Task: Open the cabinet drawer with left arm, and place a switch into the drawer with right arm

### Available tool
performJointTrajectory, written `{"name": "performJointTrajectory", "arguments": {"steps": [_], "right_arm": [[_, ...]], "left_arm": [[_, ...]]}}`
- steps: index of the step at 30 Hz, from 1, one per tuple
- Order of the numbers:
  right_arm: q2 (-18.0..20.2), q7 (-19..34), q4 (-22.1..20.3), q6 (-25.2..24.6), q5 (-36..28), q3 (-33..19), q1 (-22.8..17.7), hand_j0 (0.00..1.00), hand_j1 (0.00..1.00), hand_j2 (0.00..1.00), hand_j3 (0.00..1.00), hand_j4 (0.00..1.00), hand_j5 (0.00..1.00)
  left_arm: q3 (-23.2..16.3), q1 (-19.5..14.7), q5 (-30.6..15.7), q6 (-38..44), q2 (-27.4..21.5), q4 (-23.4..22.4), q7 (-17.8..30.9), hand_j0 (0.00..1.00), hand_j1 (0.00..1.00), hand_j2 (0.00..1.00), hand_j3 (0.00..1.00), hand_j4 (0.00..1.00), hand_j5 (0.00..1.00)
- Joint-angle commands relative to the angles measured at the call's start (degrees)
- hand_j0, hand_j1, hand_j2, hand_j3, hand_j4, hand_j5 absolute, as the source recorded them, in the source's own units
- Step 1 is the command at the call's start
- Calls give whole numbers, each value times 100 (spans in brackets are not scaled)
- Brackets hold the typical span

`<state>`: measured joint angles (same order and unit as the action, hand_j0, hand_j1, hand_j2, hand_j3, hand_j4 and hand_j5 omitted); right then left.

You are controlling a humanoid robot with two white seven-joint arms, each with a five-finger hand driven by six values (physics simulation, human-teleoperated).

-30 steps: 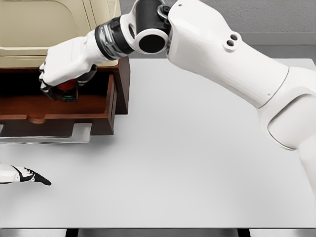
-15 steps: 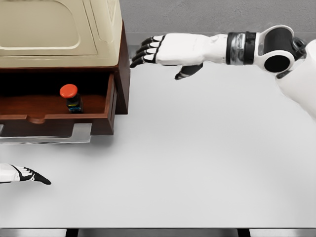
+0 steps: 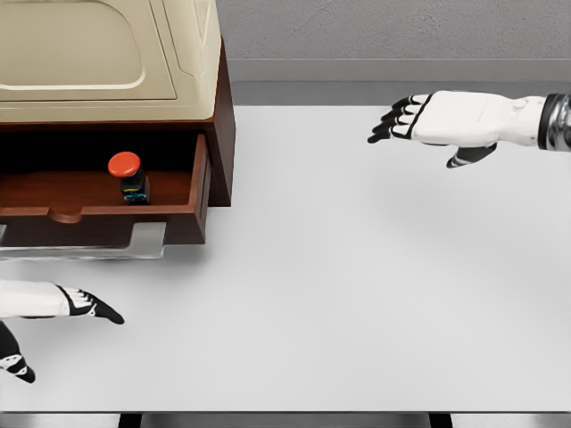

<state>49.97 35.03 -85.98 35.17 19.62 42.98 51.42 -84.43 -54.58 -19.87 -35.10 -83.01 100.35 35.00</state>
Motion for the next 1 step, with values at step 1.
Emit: {"name": "performJointTrajectory", "arguments": {"steps": [1], "right_arm": [[4, -3, 29, -17, -37, 18, 0, 100, 100, 100, 100, 100, 100]], "left_arm": [[15, -8, -43, 10, 31, -6, 0, 100, 100, 100, 100, 100, 100]]}}
